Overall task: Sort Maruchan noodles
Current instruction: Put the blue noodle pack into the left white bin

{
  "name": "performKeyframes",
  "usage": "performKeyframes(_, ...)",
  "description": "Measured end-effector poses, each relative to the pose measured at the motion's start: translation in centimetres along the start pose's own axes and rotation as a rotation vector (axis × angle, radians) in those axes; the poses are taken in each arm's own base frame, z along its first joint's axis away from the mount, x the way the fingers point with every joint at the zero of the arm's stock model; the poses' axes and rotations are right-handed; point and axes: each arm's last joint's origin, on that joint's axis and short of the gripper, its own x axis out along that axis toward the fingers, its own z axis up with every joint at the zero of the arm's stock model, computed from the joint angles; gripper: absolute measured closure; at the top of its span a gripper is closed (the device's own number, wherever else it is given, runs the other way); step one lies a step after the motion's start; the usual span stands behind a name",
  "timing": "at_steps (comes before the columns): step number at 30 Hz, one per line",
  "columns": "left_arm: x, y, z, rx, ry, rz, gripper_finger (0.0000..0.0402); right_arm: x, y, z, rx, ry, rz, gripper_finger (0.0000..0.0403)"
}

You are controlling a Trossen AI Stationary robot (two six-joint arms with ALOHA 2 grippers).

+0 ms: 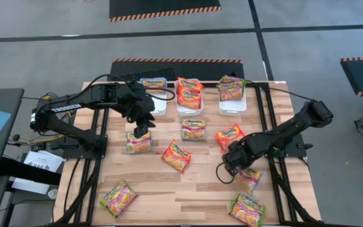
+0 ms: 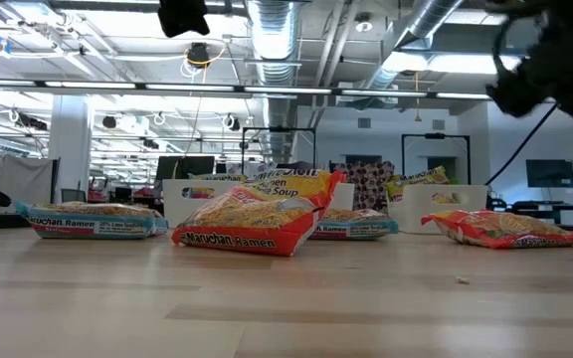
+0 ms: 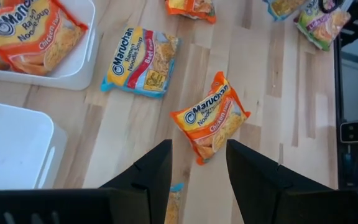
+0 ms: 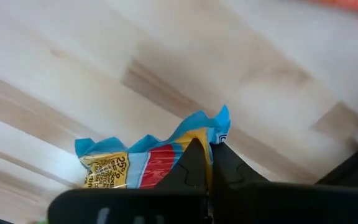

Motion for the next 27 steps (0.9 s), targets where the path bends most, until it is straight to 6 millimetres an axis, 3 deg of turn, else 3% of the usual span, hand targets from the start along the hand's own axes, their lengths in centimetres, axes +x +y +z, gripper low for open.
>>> performKeyframes(12,-0.1,0.3,0.2,0.003,-0.012,-0.050,0.0264,-6.8,2.3,3.5,-0.095,-0.337,0.124,0.0394)
performKeyframes(20,-0.2,0.8,0.8,0.024,-0.070,-0.078,0.0264,-11.1,2.6,6.8,-0.141,-0.535,0.189,0.0394)
performKeyframes(27,-0.3,1.6,0.9,0.011,-0.075,-0.033,0.0264,-13.7,1.9,9.4,-0.219,-0.649,0.187,0.0394)
